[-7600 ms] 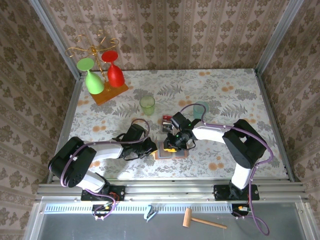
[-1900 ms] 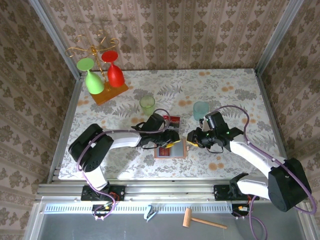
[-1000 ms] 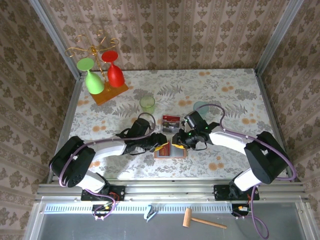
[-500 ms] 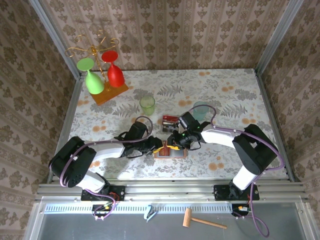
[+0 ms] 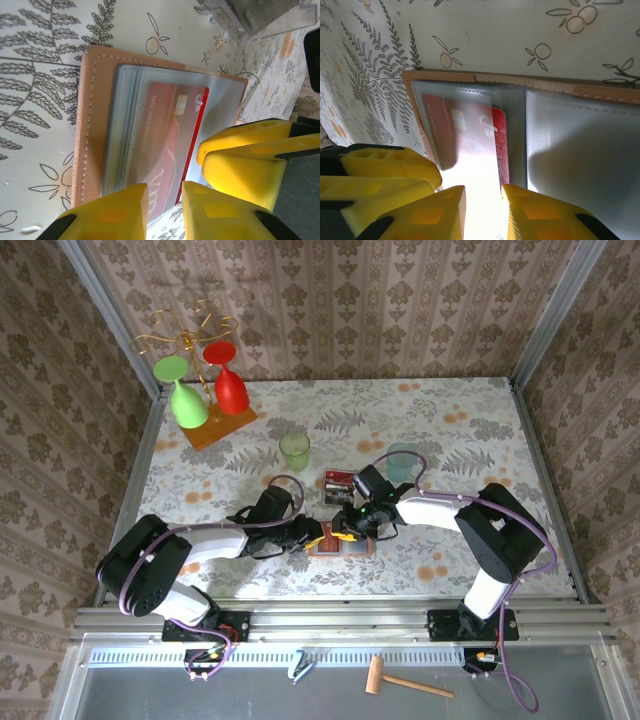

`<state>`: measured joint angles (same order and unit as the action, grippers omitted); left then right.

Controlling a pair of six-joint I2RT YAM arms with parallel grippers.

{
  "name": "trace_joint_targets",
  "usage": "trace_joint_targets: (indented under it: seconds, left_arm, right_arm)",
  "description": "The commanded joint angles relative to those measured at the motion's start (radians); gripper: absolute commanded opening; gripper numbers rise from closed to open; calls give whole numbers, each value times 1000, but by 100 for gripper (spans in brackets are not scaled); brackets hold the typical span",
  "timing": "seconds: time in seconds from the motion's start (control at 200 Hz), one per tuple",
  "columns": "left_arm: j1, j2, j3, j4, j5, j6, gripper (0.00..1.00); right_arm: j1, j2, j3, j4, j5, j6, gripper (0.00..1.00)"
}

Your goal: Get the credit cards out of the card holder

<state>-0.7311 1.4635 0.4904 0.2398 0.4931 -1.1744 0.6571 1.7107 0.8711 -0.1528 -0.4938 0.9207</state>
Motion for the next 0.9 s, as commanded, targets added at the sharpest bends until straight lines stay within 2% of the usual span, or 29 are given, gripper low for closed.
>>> trace_joint_targets:
  seconds: [0.0, 0.525, 0.895]
  left_arm:
    - [8, -19, -13, 13, -10, -2, 25]
    - [10, -14, -13, 12, -9, 1, 24]
    - [11, -11, -13, 12, -7, 1, 24]
  right_arm:
    - [8, 17, 29, 12, -7, 7, 25]
    - [10, 40, 40, 19, -19, 3, 19]
    - [10, 52, 43, -12, -3, -14, 23]
